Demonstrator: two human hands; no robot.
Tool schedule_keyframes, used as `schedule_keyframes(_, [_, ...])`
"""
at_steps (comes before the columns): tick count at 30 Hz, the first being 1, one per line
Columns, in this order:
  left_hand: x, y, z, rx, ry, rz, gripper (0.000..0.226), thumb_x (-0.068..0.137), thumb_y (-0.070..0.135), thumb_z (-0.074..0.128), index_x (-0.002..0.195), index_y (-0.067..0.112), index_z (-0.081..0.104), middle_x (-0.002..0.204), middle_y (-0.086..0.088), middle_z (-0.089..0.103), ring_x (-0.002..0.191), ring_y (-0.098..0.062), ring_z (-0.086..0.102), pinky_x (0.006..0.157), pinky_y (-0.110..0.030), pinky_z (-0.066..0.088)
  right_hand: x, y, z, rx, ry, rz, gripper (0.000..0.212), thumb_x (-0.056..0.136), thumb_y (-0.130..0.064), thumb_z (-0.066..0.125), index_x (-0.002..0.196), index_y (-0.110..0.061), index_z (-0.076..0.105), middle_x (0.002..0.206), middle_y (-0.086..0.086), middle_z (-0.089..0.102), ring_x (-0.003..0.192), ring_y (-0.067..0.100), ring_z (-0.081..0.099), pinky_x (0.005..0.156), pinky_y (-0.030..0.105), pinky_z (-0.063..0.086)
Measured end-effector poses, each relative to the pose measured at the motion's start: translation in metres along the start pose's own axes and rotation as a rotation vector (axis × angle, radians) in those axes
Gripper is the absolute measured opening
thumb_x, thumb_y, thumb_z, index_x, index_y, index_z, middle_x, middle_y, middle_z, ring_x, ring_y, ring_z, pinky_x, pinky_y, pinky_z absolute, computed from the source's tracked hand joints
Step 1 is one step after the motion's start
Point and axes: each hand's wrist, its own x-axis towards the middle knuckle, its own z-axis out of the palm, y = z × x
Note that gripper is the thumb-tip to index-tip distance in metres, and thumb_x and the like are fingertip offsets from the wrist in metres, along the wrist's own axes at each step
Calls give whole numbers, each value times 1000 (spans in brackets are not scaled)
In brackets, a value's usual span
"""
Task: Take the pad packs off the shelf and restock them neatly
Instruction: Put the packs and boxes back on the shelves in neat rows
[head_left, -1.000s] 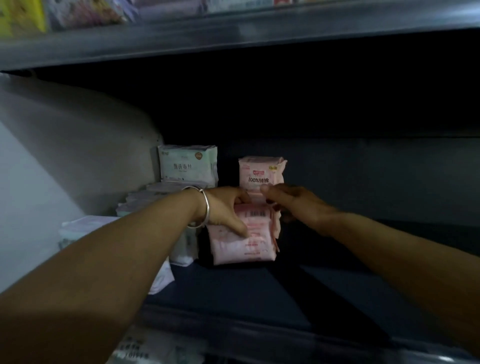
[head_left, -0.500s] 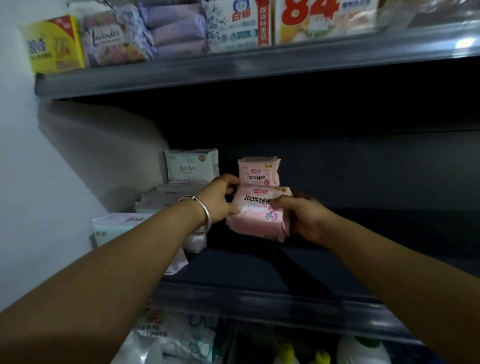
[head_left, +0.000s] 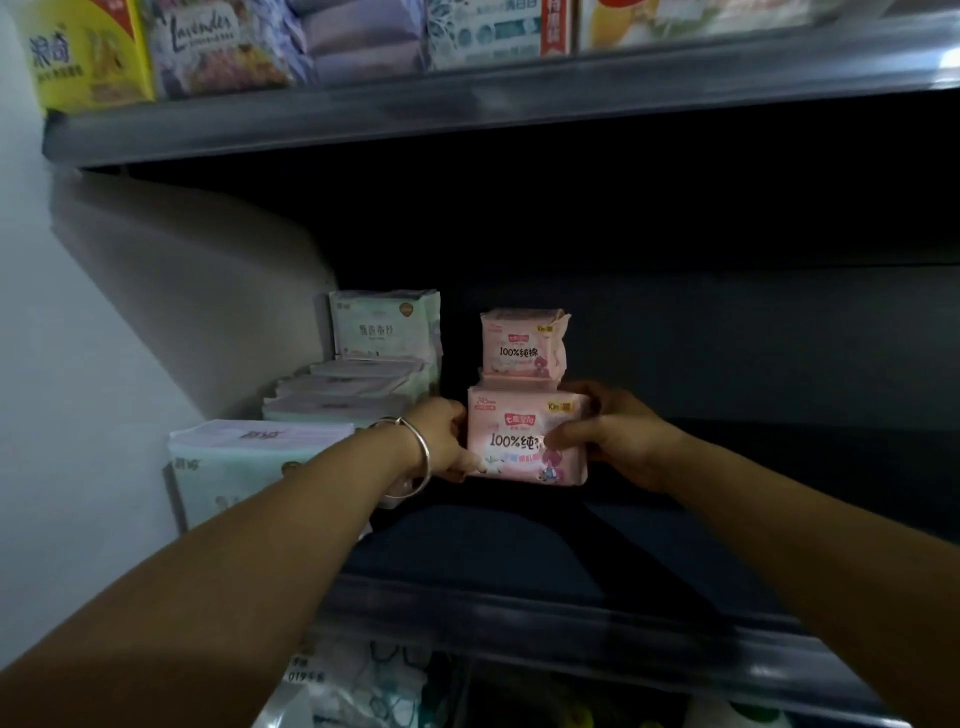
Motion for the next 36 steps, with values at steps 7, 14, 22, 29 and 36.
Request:
schedule_keyframes(7, [20, -7, 7, 538, 88, 75, 34, 89, 11, 58, 122, 4, 57, 121, -12, 61, 109, -27, 59, 93, -31, 48, 29, -26, -3, -48, 231, -264, 59, 72, 6, 74, 119, -15, 46, 99, -1, 60, 94, 18, 63, 73, 36, 58])
schedule_keyframes(14, [53, -9, 21, 581, 90, 115, 36, 93, 16, 53, 128, 8, 52, 135, -10, 50, 121, -25, 50, 96, -19, 37, 72, -29, 2, -65, 299, -353, 65, 73, 7, 73, 128, -10, 42, 97, -1, 59, 91, 17, 62, 75, 33, 55])
schedule_keyframes(22, [73, -17, 18, 656, 78, 183, 37, 91, 22, 58, 126, 11, 53, 134, -8, 50, 120, -24, 52, 95, -22, 40, 93, -18, -3, -270, 271, -264, 69, 80, 3, 68, 139, -13, 38, 120, 7, 57, 105, 18, 58, 85, 32, 52])
schedule_keyframes(29, [67, -16, 17, 682, 88, 189, 37, 91, 23, 57, 126, 13, 53, 133, -7, 51, 118, -23, 53, 92, -21, 41, 88, -15, -5, -427, 260, -295, 81, 81, -7, 70, 147, -22, 25, 134, 6, 52, 114, 14, 52, 85, 22, 44])
schedule_keyframes(36, [24, -5, 15, 701, 109, 196, 36, 90, 19, 58, 125, 10, 54, 130, -9, 54, 117, -24, 53, 91, -20, 40, 26, -6, 11, -650, 364, -256, 65, 83, -12, 67, 140, -11, 35, 137, 9, 46, 124, 24, 47, 103, 35, 43])
